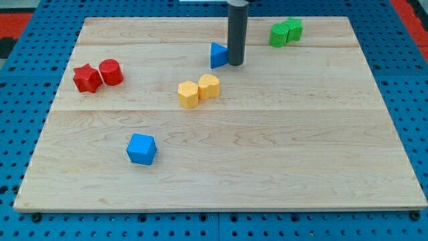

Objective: Move the green blocks close to the right side of the blue triangle

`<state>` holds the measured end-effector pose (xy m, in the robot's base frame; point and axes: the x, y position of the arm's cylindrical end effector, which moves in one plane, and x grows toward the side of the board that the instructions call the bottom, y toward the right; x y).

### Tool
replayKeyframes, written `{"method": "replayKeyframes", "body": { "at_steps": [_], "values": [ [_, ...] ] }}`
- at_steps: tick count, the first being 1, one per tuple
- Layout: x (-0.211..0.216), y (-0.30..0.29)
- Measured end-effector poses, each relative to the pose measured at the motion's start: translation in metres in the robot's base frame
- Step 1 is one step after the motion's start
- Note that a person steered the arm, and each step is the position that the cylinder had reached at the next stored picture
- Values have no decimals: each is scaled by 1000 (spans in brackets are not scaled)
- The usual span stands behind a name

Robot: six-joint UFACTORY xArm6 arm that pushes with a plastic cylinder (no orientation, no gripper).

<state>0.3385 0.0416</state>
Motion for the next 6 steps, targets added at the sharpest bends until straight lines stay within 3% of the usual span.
{"method": "replayKeyframes", "body": {
  "at_steps": [1,2,3,4,5,6],
  "values": [
    [5,-39],
    [-31,-60],
    [-67,-52],
    [-52,-37],
    [-27,50],
    [-52,118]
  ]
}}
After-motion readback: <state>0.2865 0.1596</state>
